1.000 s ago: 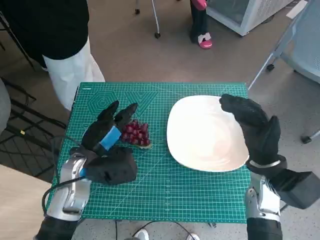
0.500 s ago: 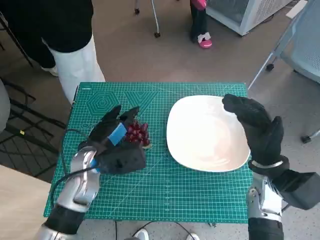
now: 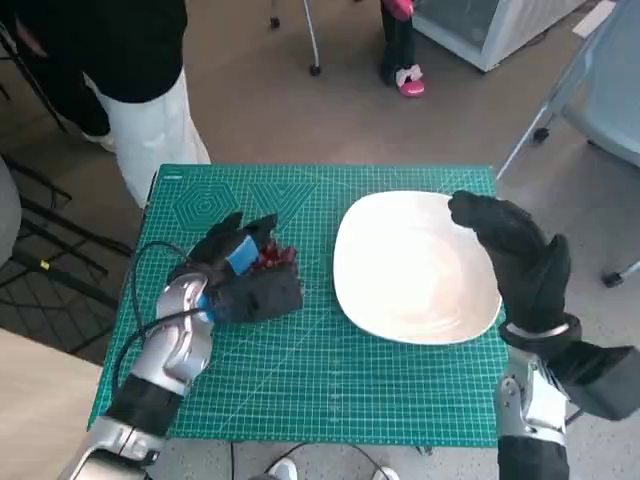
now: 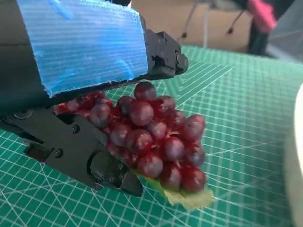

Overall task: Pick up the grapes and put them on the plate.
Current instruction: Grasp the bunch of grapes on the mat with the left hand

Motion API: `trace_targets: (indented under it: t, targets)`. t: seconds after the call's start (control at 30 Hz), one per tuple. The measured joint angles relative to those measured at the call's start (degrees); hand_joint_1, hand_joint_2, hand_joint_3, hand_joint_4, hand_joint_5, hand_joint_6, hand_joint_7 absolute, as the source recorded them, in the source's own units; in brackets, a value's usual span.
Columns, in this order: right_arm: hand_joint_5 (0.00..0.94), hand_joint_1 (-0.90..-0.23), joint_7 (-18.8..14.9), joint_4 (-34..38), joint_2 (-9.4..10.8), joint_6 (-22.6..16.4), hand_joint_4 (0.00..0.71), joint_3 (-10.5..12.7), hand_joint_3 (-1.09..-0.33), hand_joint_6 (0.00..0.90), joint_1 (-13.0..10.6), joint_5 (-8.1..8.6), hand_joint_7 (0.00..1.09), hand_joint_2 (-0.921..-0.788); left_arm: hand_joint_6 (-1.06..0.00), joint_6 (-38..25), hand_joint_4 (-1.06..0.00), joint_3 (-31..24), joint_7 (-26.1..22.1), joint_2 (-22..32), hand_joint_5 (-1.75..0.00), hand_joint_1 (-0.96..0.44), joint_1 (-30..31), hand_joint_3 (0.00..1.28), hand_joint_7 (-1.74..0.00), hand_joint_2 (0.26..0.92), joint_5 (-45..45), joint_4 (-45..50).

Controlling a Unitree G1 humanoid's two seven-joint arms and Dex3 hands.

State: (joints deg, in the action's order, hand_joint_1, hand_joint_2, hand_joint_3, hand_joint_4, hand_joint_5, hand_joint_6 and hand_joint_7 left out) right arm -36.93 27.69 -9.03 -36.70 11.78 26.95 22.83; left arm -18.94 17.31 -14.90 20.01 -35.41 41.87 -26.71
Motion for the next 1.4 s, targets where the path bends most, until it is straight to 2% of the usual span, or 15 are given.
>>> trace_targets:
  t: [0.53,0.87,1.4]
  targets:
    - [0.003,-0.618,-0.3,0.8,0.0,-0.4,0.344,0.5,-0.802,0.146,0.1,-0.04,0.10,-0.921,-0.22,5.8,-0.01,2.4,3.0,-3.2,0.00,-0.31,-13.0,0.00,0.00,0.705,-4.2,-26.3]
    - [0.002,-0.619,-0.3,0.1,0.1,-0.2,0.344,0.4,-0.804,0.142,0.0,-0.10,0.10,-0.921,-0.24,9.9,-0.01,4.6,4.1,-5.3,0.00,-0.30,-19.3,0.00,-0.01,0.711,-4.7,-38.3]
    - [0.004,-0.619,0.5,-1.4,0.2,0.4,0.349,0.5,-0.803,0.135,-0.7,-0.10,0.11,-0.921,-0.28,13.7,-0.05,7.6,5.8,-6.8,-0.01,-0.29,-22.0,0.00,-0.02,0.717,-4.6,-45.0]
